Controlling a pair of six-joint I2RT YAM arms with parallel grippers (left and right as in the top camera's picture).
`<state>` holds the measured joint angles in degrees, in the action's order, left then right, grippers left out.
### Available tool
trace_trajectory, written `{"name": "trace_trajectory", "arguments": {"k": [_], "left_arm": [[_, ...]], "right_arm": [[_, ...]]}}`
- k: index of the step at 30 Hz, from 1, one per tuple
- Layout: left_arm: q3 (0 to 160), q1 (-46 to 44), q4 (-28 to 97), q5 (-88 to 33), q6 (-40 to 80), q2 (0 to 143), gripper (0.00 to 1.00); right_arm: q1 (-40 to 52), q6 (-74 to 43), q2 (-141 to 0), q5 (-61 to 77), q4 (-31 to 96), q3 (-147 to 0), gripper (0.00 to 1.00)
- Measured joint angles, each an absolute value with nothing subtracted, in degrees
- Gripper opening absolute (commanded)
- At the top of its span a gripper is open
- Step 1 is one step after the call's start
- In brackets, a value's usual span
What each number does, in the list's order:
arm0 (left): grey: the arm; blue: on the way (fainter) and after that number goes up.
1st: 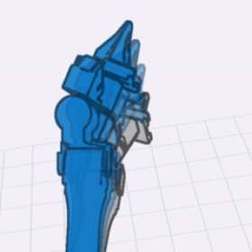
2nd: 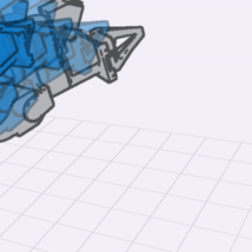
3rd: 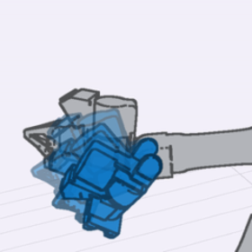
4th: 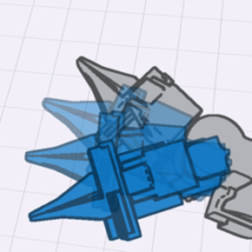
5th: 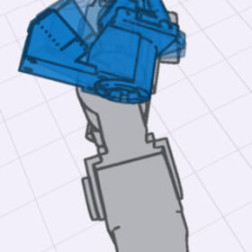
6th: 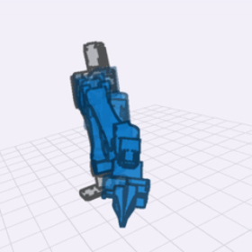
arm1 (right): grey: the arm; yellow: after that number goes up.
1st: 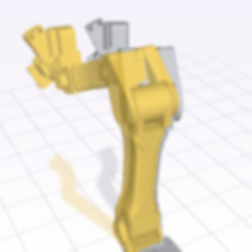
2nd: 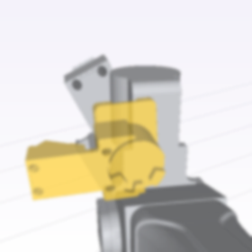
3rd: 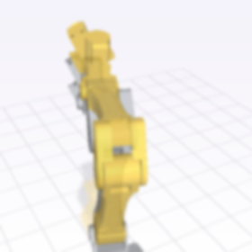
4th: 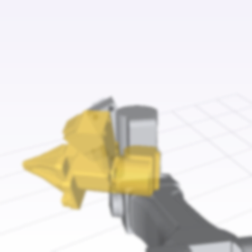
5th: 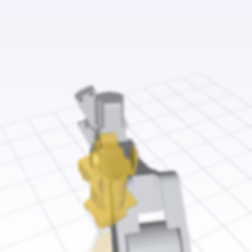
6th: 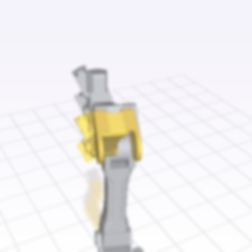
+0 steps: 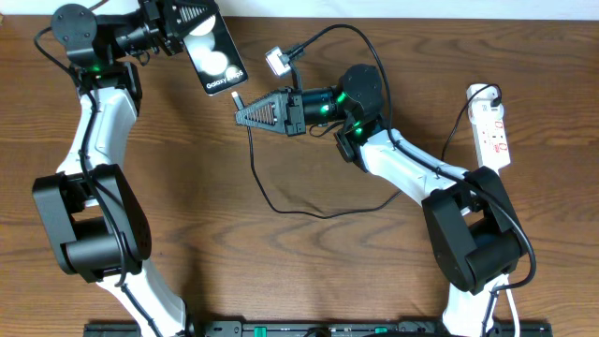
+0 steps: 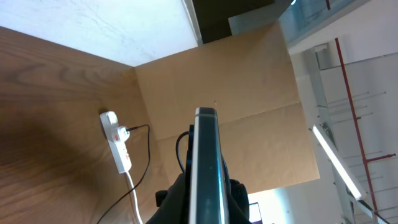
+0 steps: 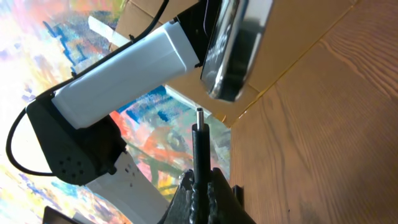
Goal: Plug charger to phone and switch on socket
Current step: 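Carry the cable plug with the right gripper toward the phone's bottom, then align the plug under the phone's port, holding the phone with the left gripper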
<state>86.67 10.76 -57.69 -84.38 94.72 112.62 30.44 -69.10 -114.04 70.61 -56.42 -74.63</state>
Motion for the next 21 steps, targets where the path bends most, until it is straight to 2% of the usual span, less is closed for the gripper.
{"name": "trace_trajectory", "arguments": {"k": [21], "left_arm": [[86.7,9.4,-57.7,-84.6,94.7,112.6,0.07]], "right_arm": [[30.4,-69.1,-114.0,69.8,-56.4,-74.6,0.01]]}}
